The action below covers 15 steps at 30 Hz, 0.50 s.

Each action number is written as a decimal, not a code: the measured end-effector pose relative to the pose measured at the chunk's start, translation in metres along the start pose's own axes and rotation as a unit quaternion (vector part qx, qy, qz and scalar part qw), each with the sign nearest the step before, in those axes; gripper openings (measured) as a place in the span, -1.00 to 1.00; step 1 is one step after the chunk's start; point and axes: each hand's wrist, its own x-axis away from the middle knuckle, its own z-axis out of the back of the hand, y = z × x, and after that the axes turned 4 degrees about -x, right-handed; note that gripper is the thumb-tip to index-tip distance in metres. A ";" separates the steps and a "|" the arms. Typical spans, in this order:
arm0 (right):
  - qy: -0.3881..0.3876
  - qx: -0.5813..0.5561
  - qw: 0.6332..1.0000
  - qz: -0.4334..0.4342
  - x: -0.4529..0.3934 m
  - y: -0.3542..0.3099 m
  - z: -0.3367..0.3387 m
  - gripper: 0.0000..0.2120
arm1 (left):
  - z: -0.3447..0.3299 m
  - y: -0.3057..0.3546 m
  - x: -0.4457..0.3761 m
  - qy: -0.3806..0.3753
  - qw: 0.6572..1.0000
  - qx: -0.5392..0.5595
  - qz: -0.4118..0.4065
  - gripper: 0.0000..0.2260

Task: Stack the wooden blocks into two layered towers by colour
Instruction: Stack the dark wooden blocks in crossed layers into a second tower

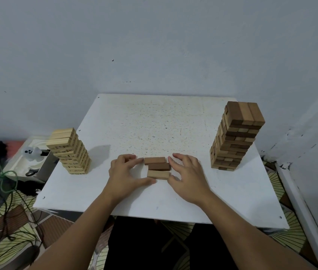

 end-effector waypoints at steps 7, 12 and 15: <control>-0.022 -0.001 1.000 -0.002 0.000 0.000 0.001 -0.29 | 0.000 -0.003 -0.003 -0.001 1.000 -0.006 0.000 -0.27; -0.023 0.014 1.000 0.001 0.002 -0.001 0.002 -0.16 | 0.003 -0.004 -0.007 -0.023 1.000 -0.002 0.007 -0.24; -0.025 0.027 0.999 0.003 0.001 0.000 0.001 -0.20 | 0.004 -0.005 -0.010 -0.034 0.999 -0.005 0.015 -0.25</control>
